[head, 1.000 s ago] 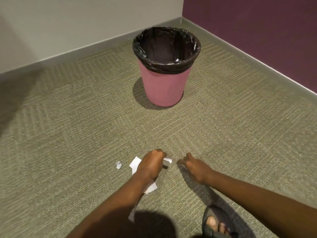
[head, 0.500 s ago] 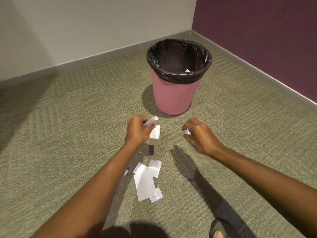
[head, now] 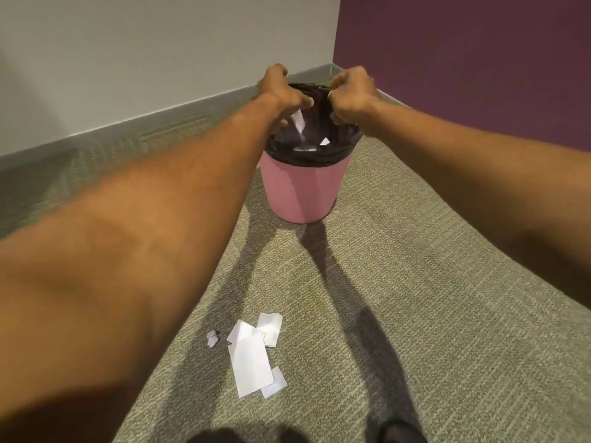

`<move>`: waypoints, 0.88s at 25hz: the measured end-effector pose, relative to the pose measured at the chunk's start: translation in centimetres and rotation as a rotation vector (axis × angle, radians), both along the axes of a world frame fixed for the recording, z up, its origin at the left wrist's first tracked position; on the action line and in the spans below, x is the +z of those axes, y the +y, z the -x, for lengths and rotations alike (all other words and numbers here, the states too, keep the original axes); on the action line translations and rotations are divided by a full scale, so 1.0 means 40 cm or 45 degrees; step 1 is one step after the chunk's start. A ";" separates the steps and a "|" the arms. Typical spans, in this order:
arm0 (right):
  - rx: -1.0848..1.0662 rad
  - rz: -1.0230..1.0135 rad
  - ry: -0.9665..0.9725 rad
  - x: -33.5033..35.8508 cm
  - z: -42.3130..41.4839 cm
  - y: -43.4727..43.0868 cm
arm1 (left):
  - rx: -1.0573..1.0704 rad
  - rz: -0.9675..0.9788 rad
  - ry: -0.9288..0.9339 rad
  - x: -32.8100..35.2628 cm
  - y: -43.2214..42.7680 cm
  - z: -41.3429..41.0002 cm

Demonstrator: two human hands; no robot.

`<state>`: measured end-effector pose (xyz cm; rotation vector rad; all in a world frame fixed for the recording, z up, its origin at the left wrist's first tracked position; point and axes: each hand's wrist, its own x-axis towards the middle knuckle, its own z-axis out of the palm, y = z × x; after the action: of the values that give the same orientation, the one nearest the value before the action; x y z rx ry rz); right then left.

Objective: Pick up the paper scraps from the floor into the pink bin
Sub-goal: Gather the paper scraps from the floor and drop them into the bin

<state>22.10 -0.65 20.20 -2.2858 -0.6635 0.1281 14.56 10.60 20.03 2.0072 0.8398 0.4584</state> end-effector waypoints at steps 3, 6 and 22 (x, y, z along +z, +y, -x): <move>0.202 0.022 -0.247 -0.051 0.072 -0.062 | -0.092 -0.168 -0.163 -0.075 -0.010 0.076; 0.425 0.062 -0.172 -0.161 0.179 -0.154 | -0.067 -0.134 -0.303 -0.171 0.002 0.206; 1.260 1.160 0.015 -0.636 0.557 -0.258 | -0.563 -0.407 1.436 -0.698 -0.226 0.771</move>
<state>-0.19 -10.96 -5.24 -2.4804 -1.9841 1.0900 -16.28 1.54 -7.88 2.6335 0.9266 -0.9426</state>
